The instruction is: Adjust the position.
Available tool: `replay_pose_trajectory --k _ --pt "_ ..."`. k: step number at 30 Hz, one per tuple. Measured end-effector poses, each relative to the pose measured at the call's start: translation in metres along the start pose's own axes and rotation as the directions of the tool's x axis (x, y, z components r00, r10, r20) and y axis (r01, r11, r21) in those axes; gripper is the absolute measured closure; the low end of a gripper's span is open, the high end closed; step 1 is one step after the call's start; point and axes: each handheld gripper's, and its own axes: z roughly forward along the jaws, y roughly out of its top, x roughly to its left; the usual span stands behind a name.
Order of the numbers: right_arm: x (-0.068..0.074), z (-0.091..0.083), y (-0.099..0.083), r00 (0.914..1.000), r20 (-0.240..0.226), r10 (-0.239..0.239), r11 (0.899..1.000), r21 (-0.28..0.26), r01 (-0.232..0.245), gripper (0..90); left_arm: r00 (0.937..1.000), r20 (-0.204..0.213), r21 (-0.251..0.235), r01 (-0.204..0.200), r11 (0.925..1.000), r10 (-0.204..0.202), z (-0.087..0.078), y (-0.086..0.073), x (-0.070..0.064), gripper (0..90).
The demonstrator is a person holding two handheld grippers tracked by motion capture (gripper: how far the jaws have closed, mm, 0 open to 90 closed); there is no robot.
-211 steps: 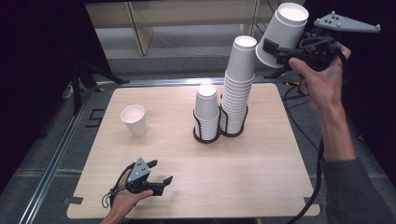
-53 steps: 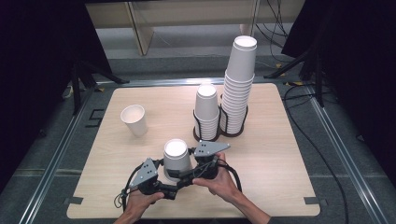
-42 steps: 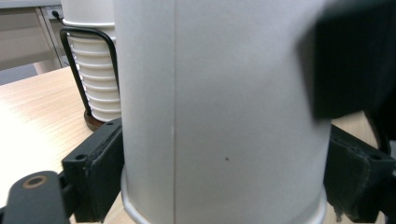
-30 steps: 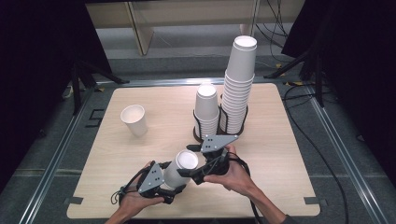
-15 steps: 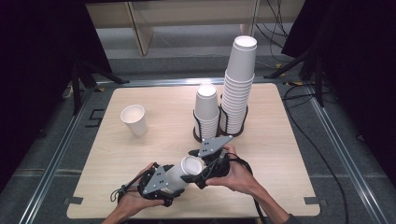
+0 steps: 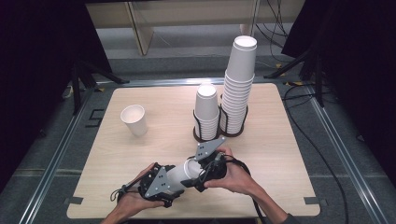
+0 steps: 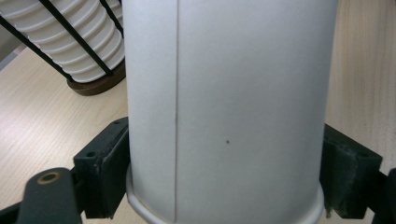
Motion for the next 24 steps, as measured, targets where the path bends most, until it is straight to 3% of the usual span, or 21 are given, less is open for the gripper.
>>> replay_pose_trajectory --k 4,5,7,11,15,17,18,19,22,23,24 --pt "-0.002 0.002 -0.002 0.9997 -0.020 0.012 1.000 0.006 -0.012 20.7 0.9999 -0.006 0.006 -0.009 0.9999 0.009 0.000 0.000 -0.001 16.7" --pt "0.000 0.001 -0.003 0.9982 -0.023 0.055 0.998 0.016 -0.055 20.7 0.9997 -0.007 0.018 -0.025 0.9995 0.025 0.000 0.000 -0.001 16.7" --pt "-0.001 0.002 -0.002 0.9994 -0.024 0.025 1.000 0.016 -0.025 21.0 0.9995 -0.007 0.017 -0.030 0.9994 0.030 0.000 0.000 -0.001 16.7" --pt "-0.002 0.000 -0.001 0.9998 -0.018 0.012 1.000 0.003 -0.012 22.1 0.9999 -0.016 -0.035 -0.005 0.9994 0.004 0.001 -0.001 0.000 13.5" --pt "-0.005 -0.005 0.000 0.9994 -0.026 0.022 0.999 -0.036 -0.023 23.1 0.9990 -0.012 -0.105 0.041 0.9936 -0.043 0.001 -0.002 0.001 6.7" --pt "-0.006 -0.008 0.000 0.9987 -0.029 0.042 0.998 -0.053 -0.043 23.2 0.9975 -0.010 -0.144 0.067 0.9873 -0.069 0.000 -0.003 0.002 5.7" --pt "-0.006 -0.010 0.000 0.9964 -0.039 0.076 0.995 -0.060 -0.078 23.2 0.9966 -0.009 -0.164 0.079 0.9833 -0.081 -0.001 -0.003 0.002 5.5" --pt "-0.008 -0.011 0.000 0.9979 -0.038 0.053 0.995 -0.086 -0.056 23.3 0.9967 -0.008 -0.190 0.078 0.9786 -0.081 -0.001 -0.003 0.003 5.3" --pt "-0.011 -0.017 0.000 0.9939 -0.066 0.088 0.988 -0.123 -0.096 23.5 0.9926 -0.010 -0.241 0.115 0.9636 -0.121 -0.004 -0.002 0.004 5.1" --pt "-0.013 -0.019 0.000 0.9951 -0.062 0.077 0.987 -0.133 -0.085 23.5 0.9915 -0.013 -0.271 0.121 0.9550 -0.130 -0.004 -0.003 0.004 5.1" --pt "-0.013 -0.021 0.000 0.9932 -0.067 0.096 0.984 -0.142 -0.104 23.5 0.9904 -0.011 -0.277 0.130 0.9520 -0.138 -0.005 -0.003 0.005 5.0"
